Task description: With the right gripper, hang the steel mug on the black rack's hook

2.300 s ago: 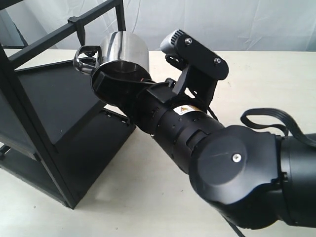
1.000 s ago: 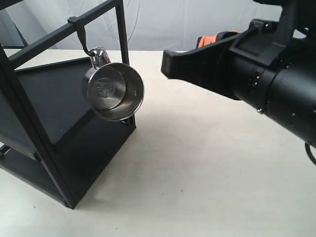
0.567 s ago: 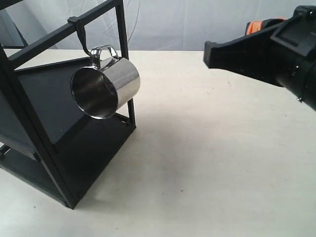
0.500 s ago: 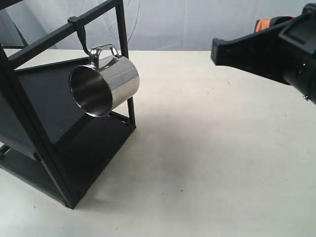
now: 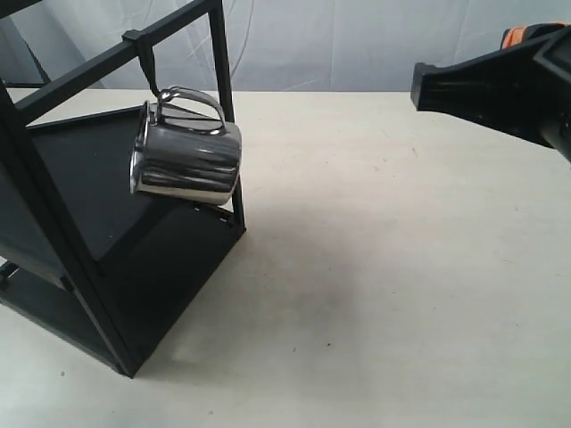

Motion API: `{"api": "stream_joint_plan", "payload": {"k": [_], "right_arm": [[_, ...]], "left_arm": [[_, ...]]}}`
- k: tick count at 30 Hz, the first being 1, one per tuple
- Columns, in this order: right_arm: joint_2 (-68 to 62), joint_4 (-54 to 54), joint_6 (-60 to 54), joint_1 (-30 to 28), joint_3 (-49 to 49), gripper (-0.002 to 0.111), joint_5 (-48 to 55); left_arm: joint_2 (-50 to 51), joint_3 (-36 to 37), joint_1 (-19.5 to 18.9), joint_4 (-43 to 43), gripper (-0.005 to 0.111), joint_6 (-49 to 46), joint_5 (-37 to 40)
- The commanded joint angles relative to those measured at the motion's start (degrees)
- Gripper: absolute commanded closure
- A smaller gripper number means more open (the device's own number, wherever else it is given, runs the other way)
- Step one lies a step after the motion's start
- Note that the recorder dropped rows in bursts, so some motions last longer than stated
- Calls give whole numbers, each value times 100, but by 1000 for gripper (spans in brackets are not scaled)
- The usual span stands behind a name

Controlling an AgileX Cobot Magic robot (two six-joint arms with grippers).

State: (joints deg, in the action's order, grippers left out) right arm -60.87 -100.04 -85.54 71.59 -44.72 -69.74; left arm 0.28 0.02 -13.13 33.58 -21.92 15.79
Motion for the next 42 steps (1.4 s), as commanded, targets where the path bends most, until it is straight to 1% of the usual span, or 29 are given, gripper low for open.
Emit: {"api": "stream_joint_plan", "payload": {"k": [1,7,9,10,13,15,18,19,22,25,27,28,30,36,38,40,41,42], "right_arm": [[35,60,-203,-25,3,109,-22],[173,595,-171,-51,-12,109,-22],[302,627,-171,-339,-12,109,86],[363,594,-171,-539,-12,109,368],[619,461,-295,-1579,-12,109,1580],[850,386,-617,-2387,-12,109,2590],[1225,100,-1388,-3533,15,109,4142],[1330,10,-1569,-3852,50,109,4527],[1772,10,-1796,-4984,289,109,5769],[2259,10,-1796,-6114,691,109,6716],[2487,10,-1796,-6586,967,109,7082],[2552,10,-1796,-6728,1084,109,7115],[2601,10,-1796,-6822,1262,109,7115],[2613,10,-1785,-6822,1783,109,6974],[2667,171,-1534,-6822,1972,109,7070],[2807,1494,-265,-6822,2161,109,7243],[2880,2481,509,-6822,2221,109,7338],[2988,3573,1853,-6822,2311,109,7432]], "left_arm": [[-28,-2,16,2,105,12,-34],[-28,-2,16,2,105,12,-34],[-28,-2,16,2,105,12,-34],[-28,-2,16,2,105,12,-34],[-28,-2,16,2,105,12,-34],[-28,-2,16,2,105,12,-34],[-28,-2,16,2,105,12,-34],[-28,-2,16,2,105,12,-34],[-28,-2,16,2,105,12,-34],[-28,-2,16,2,105,12,-34],[-28,-2,16,2,105,12,-34],[-28,-2,16,2,105,12,-34],[-28,-2,16,2,105,12,-34],[-28,-2,16,2,105,12,-34],[-28,-2,16,2,105,12,-34],[-28,-2,16,2,105,12,-34],[-28,-2,16,2,105,12,-34],[-28,-2,16,2,105,12,-34]]}}
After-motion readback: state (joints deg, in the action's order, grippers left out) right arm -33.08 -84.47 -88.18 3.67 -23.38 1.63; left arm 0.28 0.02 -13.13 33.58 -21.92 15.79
